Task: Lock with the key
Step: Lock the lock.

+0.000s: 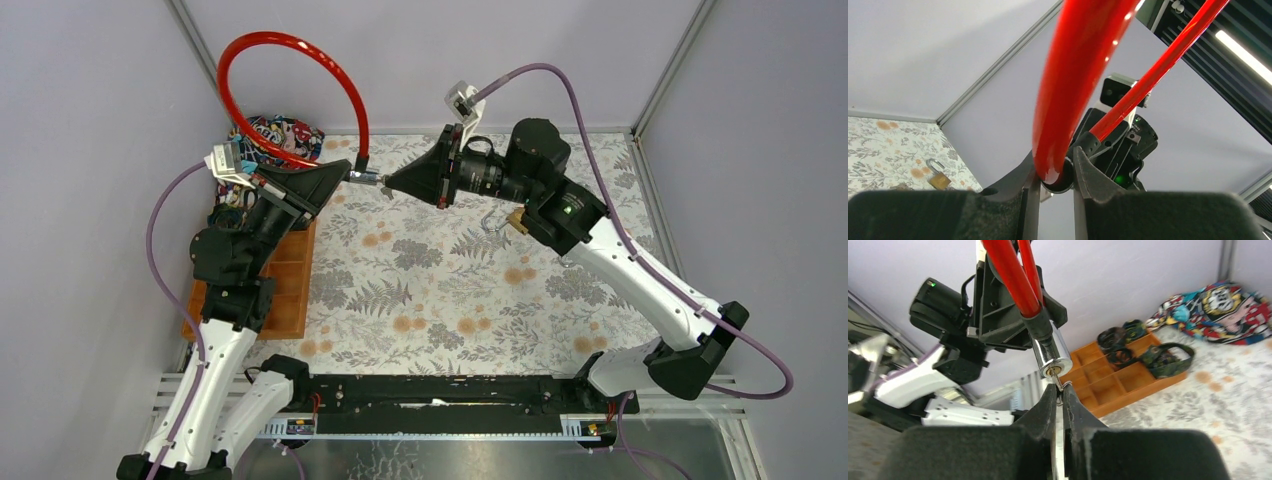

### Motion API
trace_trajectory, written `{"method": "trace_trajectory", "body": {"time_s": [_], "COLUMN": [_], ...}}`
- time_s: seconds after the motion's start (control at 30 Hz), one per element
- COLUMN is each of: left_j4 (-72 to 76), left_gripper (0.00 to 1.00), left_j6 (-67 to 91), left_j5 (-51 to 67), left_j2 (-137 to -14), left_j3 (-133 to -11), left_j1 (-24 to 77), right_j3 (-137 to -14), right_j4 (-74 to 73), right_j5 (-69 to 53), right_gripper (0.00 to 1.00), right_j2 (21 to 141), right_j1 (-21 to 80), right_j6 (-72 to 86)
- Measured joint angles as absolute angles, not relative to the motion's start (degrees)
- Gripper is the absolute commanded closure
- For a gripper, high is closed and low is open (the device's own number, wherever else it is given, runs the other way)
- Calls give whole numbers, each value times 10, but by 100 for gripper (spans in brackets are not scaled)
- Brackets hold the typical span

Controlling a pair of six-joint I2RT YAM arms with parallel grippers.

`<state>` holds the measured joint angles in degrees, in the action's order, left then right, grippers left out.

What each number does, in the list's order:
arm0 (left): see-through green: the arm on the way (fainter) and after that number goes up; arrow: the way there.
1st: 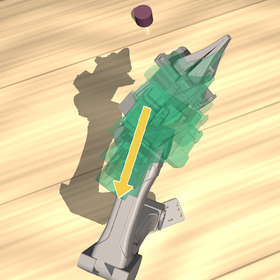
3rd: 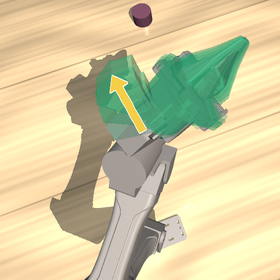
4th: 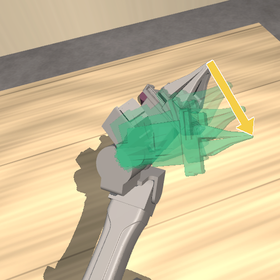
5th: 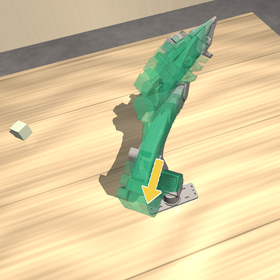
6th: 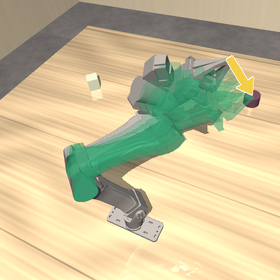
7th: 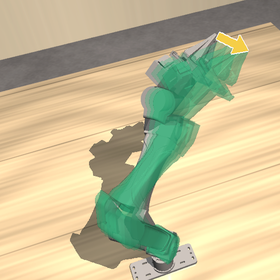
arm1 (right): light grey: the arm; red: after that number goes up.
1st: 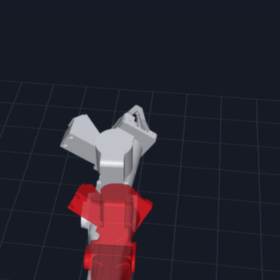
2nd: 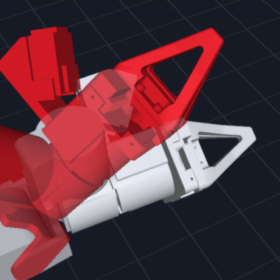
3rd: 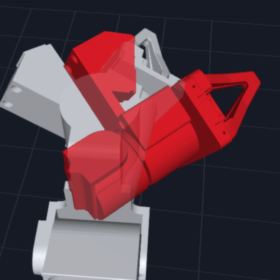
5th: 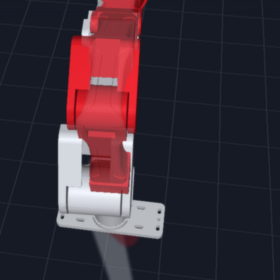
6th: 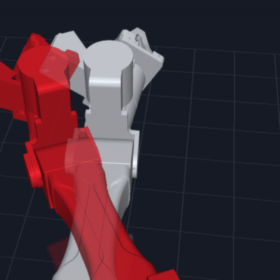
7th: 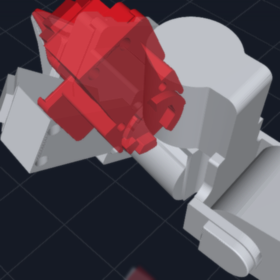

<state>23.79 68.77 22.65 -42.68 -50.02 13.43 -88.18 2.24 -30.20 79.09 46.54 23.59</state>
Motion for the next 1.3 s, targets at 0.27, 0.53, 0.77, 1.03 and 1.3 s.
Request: {"method": "trace_trajectory", "body": {"time_s": [0.27,0.53,0.77,1.03,1.3], "left_j4": [223,201,194,194,198], "left_gripper": [100,100,100,100,100], "left_j6": [697,699,701,700,700], "left_j5": [225,225,230,230,229], "left_j2": [-430,-432,-433,-433,-431], "left_j3": [-501,-501,-501,-501,-501], "left_j1": [135,135,135,135,134], "right_j3": [-931,-902,-875,-894,-907], "right_j4": [-51,-39,-27,-68,-153], "right_j5": [-284,-282,-295,-296,-296], "right_gripper": [100,100,100,56,0], "right_j2": [800,789,774,775,758], "right_j1": [477,486,493,495,491], "right_j6": [31,-142,-271,-313,-284]}}
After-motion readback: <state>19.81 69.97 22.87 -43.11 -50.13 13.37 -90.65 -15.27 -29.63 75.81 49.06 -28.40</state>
